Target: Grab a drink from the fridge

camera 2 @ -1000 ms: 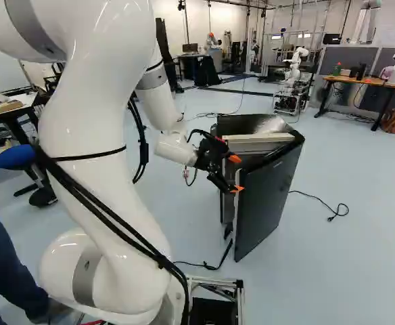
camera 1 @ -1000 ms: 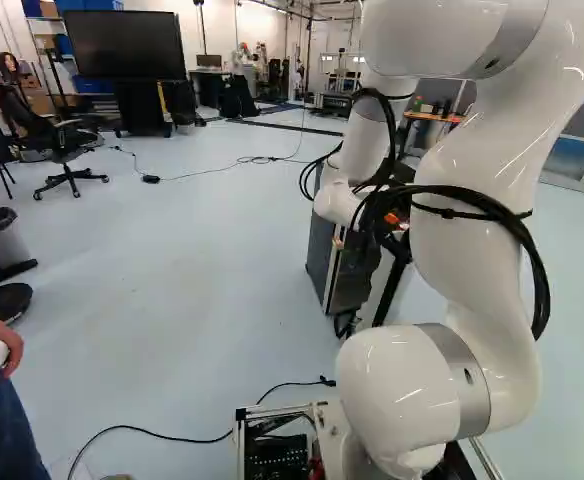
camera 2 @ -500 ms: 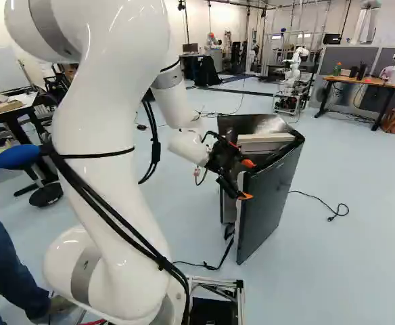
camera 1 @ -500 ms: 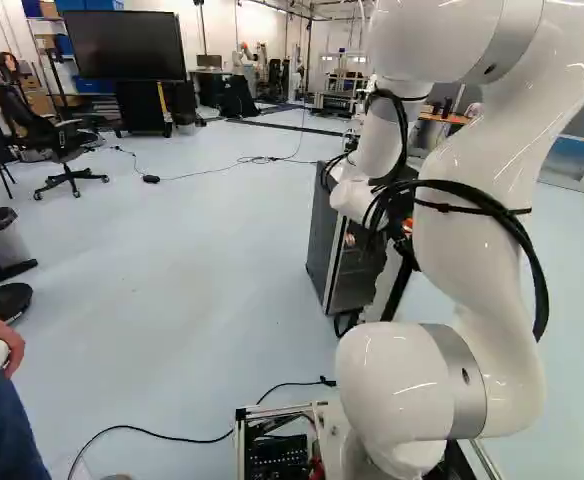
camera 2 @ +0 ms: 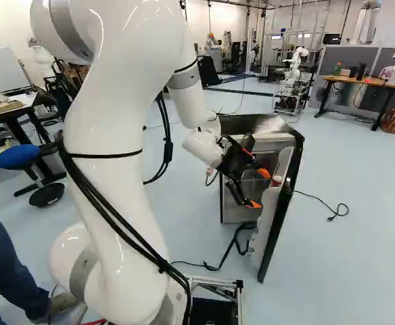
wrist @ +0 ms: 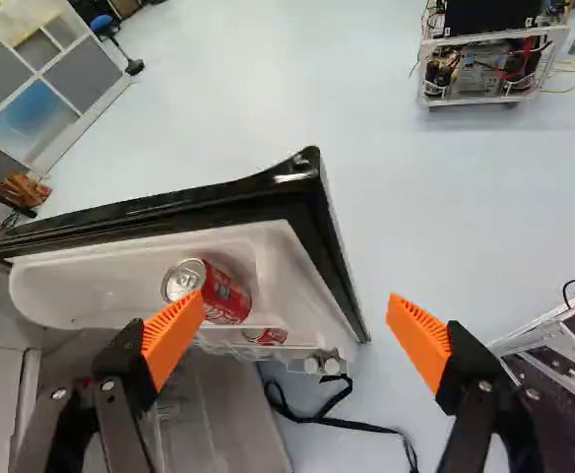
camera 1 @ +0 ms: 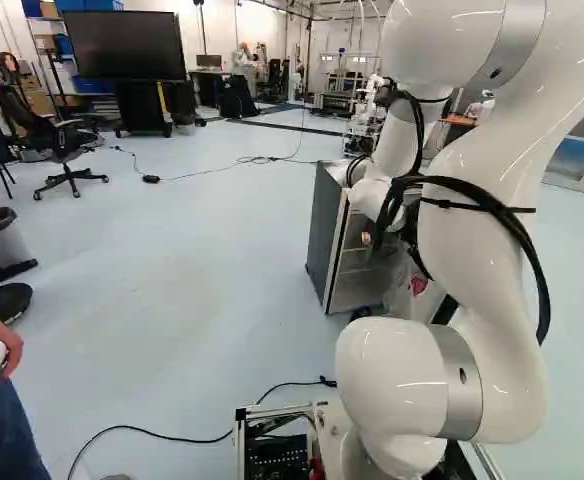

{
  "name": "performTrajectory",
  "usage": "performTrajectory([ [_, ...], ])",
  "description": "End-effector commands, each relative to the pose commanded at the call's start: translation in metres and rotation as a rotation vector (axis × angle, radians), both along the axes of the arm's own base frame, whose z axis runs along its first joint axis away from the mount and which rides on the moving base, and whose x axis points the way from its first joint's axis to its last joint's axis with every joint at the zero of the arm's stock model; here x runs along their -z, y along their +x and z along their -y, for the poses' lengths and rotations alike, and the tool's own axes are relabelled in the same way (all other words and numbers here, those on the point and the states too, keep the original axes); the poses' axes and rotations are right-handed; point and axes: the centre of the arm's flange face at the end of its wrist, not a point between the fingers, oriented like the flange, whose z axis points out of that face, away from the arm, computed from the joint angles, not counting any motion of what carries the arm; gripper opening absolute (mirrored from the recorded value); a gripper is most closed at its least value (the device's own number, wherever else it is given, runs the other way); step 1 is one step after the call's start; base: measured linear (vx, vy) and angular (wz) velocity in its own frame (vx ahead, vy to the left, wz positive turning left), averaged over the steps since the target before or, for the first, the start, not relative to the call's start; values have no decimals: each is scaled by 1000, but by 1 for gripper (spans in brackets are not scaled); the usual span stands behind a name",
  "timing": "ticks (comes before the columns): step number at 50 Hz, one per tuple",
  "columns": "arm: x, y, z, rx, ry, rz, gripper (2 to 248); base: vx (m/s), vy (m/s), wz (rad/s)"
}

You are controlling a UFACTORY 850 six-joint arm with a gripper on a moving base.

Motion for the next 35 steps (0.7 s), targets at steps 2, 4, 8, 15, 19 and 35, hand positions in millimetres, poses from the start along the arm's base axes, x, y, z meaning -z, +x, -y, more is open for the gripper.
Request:
performTrajectory([
  [2,0,0,1,2,0,0,247,0,0,0],
  [4,0,0,2,4,0,0,247,0,0,0],
  [8,0,0,2,5,0,1,247,0,0,0],
  [15,0,0,3,3,-1,0,247,0,0,0],
  [19,-1,1,3,-9,-7,-1,247,0,0,0],
  [35,-4,12,28,-62,-64,-6,247,0,0,0],
])
